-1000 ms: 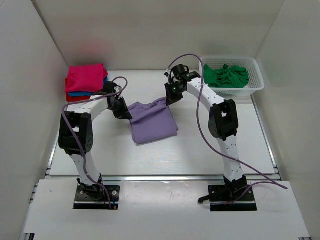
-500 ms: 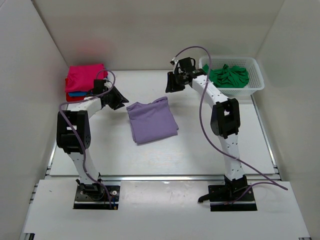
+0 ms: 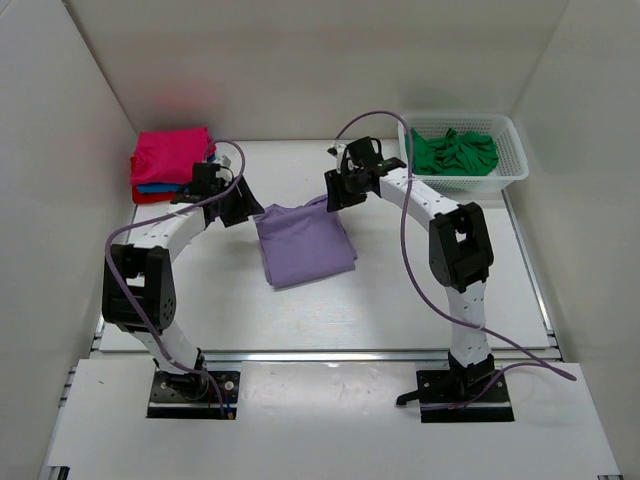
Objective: Fold and stack the t-shirts
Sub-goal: Smooth out wrinkles on the folded tshirt
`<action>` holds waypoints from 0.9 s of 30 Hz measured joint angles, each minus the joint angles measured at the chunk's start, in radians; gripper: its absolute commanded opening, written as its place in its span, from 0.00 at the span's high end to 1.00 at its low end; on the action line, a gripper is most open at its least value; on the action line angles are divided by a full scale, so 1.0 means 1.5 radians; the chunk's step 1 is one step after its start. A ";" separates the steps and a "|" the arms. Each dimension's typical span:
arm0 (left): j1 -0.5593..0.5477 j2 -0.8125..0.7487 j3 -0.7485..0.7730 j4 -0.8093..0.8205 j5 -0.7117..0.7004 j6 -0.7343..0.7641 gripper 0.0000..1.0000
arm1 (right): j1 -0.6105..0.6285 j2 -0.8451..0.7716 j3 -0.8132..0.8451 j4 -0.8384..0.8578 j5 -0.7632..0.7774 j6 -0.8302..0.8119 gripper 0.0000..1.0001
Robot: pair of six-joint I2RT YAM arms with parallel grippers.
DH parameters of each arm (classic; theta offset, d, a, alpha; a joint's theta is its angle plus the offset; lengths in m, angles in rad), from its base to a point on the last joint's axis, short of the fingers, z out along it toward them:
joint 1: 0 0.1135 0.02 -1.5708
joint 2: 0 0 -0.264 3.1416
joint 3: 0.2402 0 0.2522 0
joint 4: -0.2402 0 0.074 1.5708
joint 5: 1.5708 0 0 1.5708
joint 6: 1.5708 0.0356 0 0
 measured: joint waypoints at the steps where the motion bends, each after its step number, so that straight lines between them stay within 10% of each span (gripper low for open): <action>1: -0.004 0.002 -0.005 0.003 0.003 0.003 0.35 | 0.000 -0.001 -0.007 0.007 -0.003 -0.001 0.58; 13: -0.035 0.023 -0.041 0.020 0.006 -0.001 0.73 | -0.018 0.011 -0.008 0.048 -0.049 -0.004 0.72; 27: -0.031 0.038 -0.026 0.040 0.013 -0.015 0.75 | -0.019 0.108 0.120 0.003 -0.019 0.002 0.58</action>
